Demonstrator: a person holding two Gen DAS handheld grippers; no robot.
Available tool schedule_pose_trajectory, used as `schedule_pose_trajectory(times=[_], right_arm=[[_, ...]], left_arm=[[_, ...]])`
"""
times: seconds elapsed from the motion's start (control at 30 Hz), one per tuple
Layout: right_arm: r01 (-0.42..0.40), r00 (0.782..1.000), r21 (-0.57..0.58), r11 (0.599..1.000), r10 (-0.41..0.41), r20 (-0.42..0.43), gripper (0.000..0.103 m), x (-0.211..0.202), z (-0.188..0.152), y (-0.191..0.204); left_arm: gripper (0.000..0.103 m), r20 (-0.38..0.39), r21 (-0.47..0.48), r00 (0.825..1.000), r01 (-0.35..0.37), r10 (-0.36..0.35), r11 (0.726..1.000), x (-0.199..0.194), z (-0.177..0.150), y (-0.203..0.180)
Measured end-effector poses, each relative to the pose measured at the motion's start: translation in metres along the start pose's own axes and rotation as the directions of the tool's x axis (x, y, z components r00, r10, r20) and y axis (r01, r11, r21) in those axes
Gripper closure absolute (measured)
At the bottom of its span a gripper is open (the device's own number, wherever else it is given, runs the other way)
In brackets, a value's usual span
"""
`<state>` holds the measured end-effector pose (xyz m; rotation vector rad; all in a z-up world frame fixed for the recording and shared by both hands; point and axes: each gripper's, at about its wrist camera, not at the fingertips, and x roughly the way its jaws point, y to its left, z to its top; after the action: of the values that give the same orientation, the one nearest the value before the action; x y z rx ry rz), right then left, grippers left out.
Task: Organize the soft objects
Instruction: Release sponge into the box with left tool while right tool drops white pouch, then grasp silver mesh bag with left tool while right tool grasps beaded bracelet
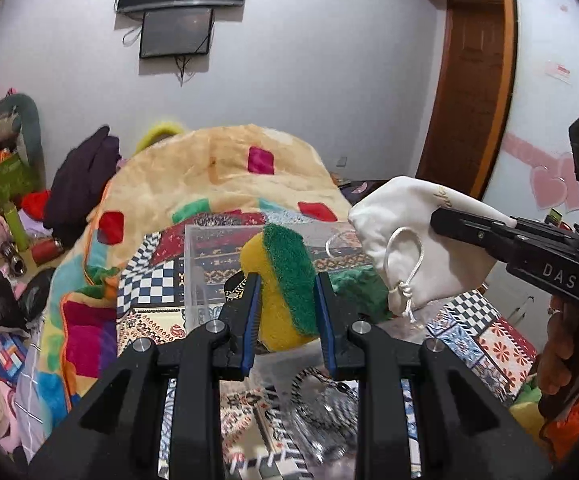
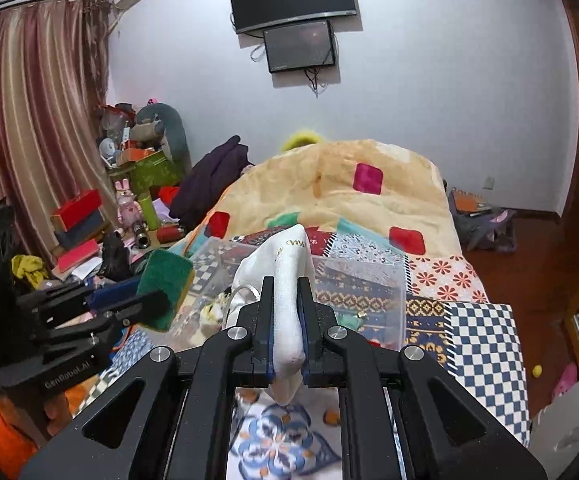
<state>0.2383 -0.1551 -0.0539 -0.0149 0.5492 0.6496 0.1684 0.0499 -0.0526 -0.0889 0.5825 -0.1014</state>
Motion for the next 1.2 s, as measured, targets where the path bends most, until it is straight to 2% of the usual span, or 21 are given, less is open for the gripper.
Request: schedule_pose_trajectory(times=[0.2,0.37,0.63,0.67,0.8,0.93,1.03,1.1,1.2], right_arm=[[0.012,0.998,0.026,1.0,-0.011,-0.065,0.095,0.031,-0.003,-0.006],[0.045,0.992,-0.012,0.999,-0.046,-0.12,0.095,0.051,-0.012,-0.002],[0.054,0.985,-0.038,0.998,-0.059,-0.163,0.093,0.059,-0.016,-0.002],[0.052,0.984,-0.04,0.998,-0.058,-0.167,0.09,0.058,-0.016,-0.002],[0.054,0.984,-0.041,0.998,-0.06,-0.168,0.063,0.056,-0.015,-0.002],[0.064,0.986,-0.058,0.996,-0.073,-0.149,0.056,0.045,-0.012,0.002],[0.05,0.991,-0.056,0.997,-0.057,-0.121,0.051,0.032,-0.007,0.006],[0.049,0.994,-0.058,0.997,-0.054,-0.095,0.039,0.022,-0.004,0.009],[0.042,0.997,-0.062,0.997,-0.046,-0.064,0.033,0.006,-0.001,0.012]], left_arm=[[0.077,-0.056,-0.029,0.998,-0.023,0.021,0.999,0.034,0.001,0.014],[0.077,-0.09,-0.051,0.996,-0.029,0.024,0.998,0.055,-0.002,0.019],[0.076,-0.123,-0.031,0.992,-0.045,0.041,0.999,0.068,-0.006,0.016],[0.076,-0.124,-0.027,0.991,-0.049,0.045,0.998,0.068,-0.006,0.016],[0.075,-0.126,-0.033,0.991,-0.05,0.046,0.998,0.065,-0.005,0.015],[0.071,-0.127,-0.037,0.991,-0.05,0.045,0.998,0.06,-0.003,0.019],[0.061,-0.116,-0.031,0.992,-0.05,0.046,0.998,0.052,-0.002,0.019],[0.053,-0.102,-0.028,0.994,-0.05,0.047,0.998,0.045,0.0,0.018],[0.051,-0.086,-0.026,0.995,-0.046,0.043,0.999,0.032,0.002,0.017]])
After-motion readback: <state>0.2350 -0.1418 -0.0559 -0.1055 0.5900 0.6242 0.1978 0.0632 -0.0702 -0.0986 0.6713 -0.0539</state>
